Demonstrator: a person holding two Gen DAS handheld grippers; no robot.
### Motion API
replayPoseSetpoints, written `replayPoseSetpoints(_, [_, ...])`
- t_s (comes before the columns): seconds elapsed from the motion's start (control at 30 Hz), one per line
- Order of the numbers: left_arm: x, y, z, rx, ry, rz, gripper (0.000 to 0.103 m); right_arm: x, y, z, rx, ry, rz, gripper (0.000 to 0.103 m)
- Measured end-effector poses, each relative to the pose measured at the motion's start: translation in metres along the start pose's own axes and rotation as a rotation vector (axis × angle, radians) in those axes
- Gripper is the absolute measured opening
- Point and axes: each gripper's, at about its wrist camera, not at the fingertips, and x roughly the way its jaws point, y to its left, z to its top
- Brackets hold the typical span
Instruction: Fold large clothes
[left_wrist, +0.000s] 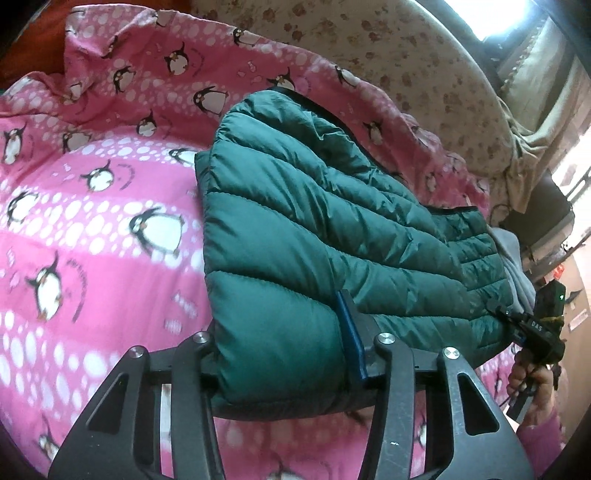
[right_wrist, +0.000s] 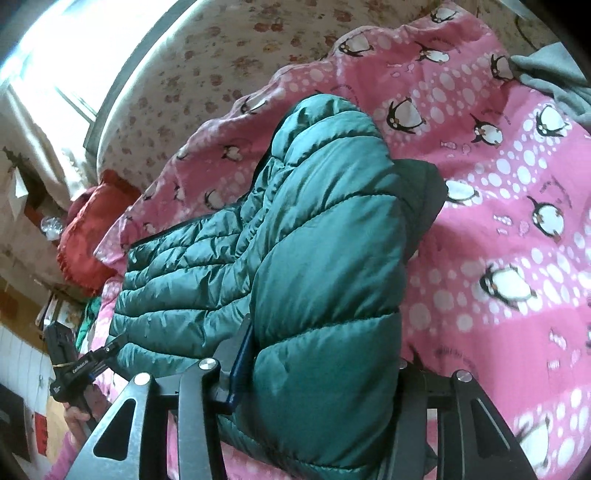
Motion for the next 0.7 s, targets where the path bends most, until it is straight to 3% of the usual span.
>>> replayPoseSetpoints(0.3, [-0.036, 0.002, -0.052, 0.032, 0.032, -0.022, 0.045, -0.031, 0.007, -0.041, 0.011, 0.022, 0.041, 0.047])
replayPoseSetpoints(0.43, [-0.033, 0.007, -0.066, 0.018, 0.032, 0.008, 0.046, -0.03, 0.0, -0.049, 0.043, 0.027, 0.032, 0.048])
replayPoseSetpoints(0.47, [-0.03, 0.01, -0.068, 0.001, 0.034, 0.012, 0.047, -0.026, -0.004, -0.052, 0.064, 0.032, 0.02, 0.05])
replayPoseSetpoints(0.53, [-0.027, 0.013, -0.07, -0.028, 0.034, 0.024, 0.053, -0.014, -0.011, -0.055, 0.091, 0.055, -0.038, 0.065])
replayPoseSetpoints(0.6, [-0.03, 0.013, -0.071, -0.052, 0.029, 0.054, 0.063, -0.006, -0.018, -0.059, 0.129, 0.06, -0.056, 0.071])
replayPoseSetpoints(0.7, [-0.041, 0.007, -0.073, -0.022, 0.006, 0.112, 0.066, -0.012, -0.014, -0.063, 0.115, 0.038, -0.081, 0.072])
